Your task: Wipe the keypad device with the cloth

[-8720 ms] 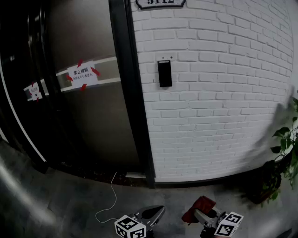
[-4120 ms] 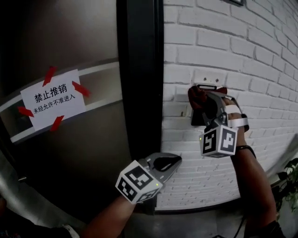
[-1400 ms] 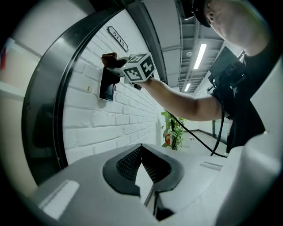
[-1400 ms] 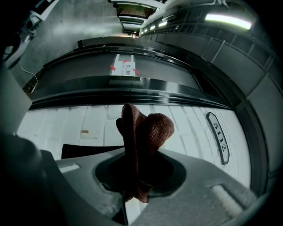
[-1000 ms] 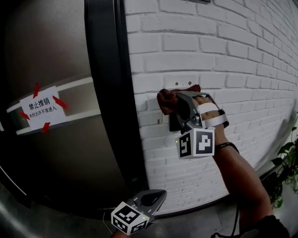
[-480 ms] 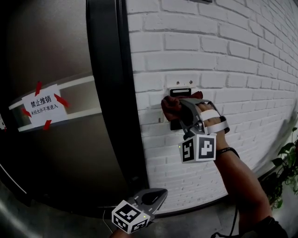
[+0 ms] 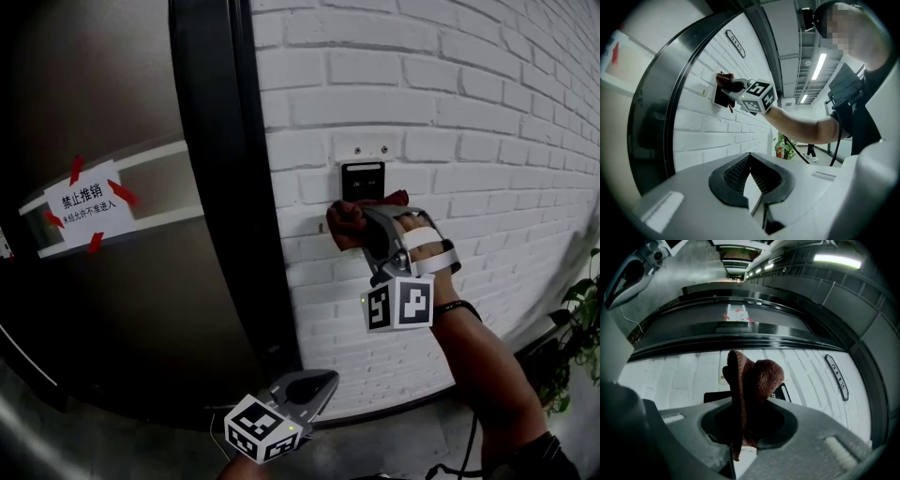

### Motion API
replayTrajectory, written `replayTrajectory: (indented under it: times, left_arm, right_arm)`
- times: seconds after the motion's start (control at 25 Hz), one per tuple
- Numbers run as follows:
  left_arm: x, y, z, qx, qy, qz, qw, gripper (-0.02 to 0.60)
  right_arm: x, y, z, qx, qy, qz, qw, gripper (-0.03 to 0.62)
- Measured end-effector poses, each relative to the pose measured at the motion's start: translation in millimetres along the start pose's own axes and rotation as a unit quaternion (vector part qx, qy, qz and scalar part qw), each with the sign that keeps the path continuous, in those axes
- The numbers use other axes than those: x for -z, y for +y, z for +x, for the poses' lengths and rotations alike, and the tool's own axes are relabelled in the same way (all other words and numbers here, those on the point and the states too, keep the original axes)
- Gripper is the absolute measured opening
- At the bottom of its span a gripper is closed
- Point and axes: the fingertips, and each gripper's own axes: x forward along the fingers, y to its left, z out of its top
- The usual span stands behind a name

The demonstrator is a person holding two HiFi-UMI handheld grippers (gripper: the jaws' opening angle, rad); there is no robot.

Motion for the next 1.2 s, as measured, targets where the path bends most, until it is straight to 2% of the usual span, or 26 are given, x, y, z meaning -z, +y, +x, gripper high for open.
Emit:
replayTrajectory:
  times: [0.8,1.2]
  left_arm:
    - [6.8,-0.7,-12.4,0.001,0.004,-0.008,1.0,0.017]
    - [17.6,-4.1,-27.9,0.018,0.009,-0.02,0.9996,0.017]
  right_arm:
    - [5.0,53.7,-14.7,-0.047,0.013,0.016,0.999,0.057]
    - [8.7,71.5,-17.7,-0.08,0.044,0.052,0.994,0.057]
